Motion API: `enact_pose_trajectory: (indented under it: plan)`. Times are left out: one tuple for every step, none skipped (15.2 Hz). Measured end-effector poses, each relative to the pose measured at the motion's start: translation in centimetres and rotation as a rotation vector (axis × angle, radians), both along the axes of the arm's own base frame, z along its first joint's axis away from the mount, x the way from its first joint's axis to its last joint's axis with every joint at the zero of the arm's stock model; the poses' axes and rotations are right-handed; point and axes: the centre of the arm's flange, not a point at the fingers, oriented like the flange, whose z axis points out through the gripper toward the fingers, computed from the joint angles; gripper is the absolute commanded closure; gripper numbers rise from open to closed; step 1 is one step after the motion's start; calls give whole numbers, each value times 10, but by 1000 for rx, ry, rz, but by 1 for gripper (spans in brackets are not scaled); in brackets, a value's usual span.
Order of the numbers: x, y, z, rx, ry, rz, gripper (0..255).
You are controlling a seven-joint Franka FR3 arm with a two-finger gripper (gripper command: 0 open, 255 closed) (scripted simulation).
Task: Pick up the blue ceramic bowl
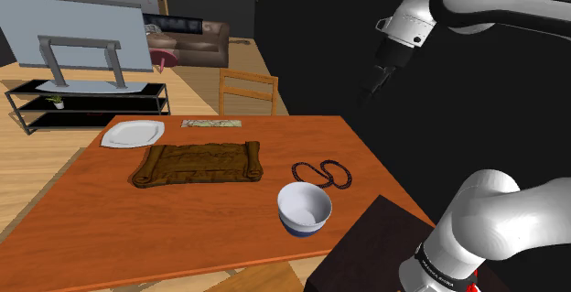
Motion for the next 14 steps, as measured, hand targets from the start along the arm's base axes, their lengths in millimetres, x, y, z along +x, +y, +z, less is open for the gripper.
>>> enact_pose_trajectory:
  plan:
    - [0,0,0,0,0,0,0]
    - [3,-1,-7,2,2,2,0]
    - [4,-2,-15,5,3,4,0]
    - [8,-4,-26,9,5,6,0]
    - [10,-3,-39,13,7,9,0]
    - [12,-5,-52,16,9,11,0]
    - [15,-4,-64,20,12,14,0]
    - [17,-5,-77,24,14,17,0]
    - [23,-5,-88,28,15,20,0]
    - [26,-7,-101,32,17,23,0]
    - [32,-8,-117,37,21,26,0]
    - [35,-10,-130,40,22,28,0]
    - [38,-10,-141,44,23,31,0]
    - [42,-11,-156,49,26,34,0]
